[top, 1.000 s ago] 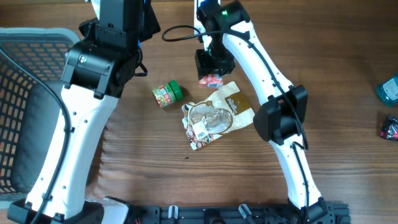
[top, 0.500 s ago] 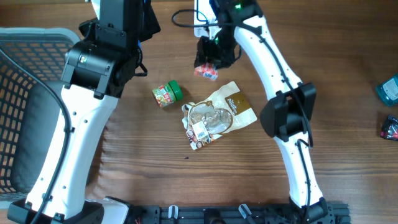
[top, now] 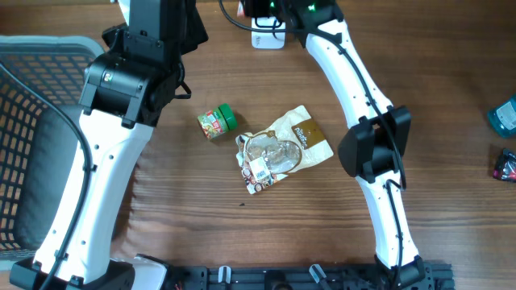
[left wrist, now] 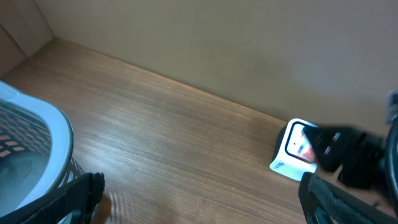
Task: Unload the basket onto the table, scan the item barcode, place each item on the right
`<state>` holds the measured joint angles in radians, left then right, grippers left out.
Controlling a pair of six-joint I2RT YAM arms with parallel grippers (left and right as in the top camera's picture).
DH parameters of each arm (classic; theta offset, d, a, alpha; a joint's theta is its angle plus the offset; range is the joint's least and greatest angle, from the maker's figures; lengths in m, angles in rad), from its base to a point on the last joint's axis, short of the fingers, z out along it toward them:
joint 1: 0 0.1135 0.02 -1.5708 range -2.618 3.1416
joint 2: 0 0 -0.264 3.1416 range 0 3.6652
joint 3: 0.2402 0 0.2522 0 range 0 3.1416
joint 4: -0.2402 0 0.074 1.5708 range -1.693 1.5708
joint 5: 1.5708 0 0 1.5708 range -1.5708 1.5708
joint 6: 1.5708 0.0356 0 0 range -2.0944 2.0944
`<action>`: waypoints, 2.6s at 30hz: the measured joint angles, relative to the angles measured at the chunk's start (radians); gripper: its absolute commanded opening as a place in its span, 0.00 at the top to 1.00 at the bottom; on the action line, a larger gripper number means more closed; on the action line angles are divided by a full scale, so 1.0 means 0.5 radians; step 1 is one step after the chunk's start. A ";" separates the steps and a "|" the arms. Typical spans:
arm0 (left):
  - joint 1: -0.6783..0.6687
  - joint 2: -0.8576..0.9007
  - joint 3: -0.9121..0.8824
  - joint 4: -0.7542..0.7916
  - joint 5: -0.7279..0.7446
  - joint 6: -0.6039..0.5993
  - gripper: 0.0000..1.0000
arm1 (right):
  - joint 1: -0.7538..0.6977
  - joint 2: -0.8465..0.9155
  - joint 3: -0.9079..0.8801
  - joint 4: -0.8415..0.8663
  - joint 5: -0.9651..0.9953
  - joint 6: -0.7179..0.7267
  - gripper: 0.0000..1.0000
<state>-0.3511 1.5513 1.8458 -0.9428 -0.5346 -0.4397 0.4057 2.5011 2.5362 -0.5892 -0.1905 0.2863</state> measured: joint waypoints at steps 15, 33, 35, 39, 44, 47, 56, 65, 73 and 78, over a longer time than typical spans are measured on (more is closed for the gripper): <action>0.000 0.000 0.000 0.000 0.000 0.000 0.00 | 0.000 0.230 -0.077 0.718 0.302 -0.523 0.52; 0.000 0.000 0.000 0.000 0.000 0.000 0.00 | -0.035 0.319 -0.118 0.943 0.369 -0.743 0.57; 0.000 0.000 0.000 0.000 0.000 0.000 0.00 | -0.048 0.319 -0.159 1.001 0.369 -0.743 0.55; 0.000 0.000 0.000 0.000 0.000 0.000 0.00 | -0.065 0.346 -0.198 1.093 0.369 -0.742 0.51; 0.000 0.000 0.000 0.000 0.000 0.000 0.00 | -0.067 0.406 -0.199 1.207 0.369 -0.743 0.43; 0.000 0.000 0.000 0.000 0.000 0.000 0.00 | -0.067 0.457 -0.201 1.276 0.369 -0.755 0.43; 0.000 0.000 0.000 0.000 0.000 0.000 0.00 | -0.067 0.494 -0.214 1.319 0.369 -0.758 0.43; 0.000 0.000 0.000 0.000 0.000 0.000 0.00 | -0.067 0.539 -0.214 1.397 0.369 -0.807 0.43; 0.000 0.000 0.000 0.000 0.000 0.000 0.00 | -0.060 0.554 -0.214 1.421 0.370 -0.832 0.42; 0.000 0.000 0.000 0.000 0.000 0.000 0.00 | -0.053 0.554 -0.214 1.412 0.385 -0.854 0.42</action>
<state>-0.3511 1.5513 1.8458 -0.9428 -0.5346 -0.4397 0.3790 2.7781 2.4294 0.1169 0.0017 -0.1406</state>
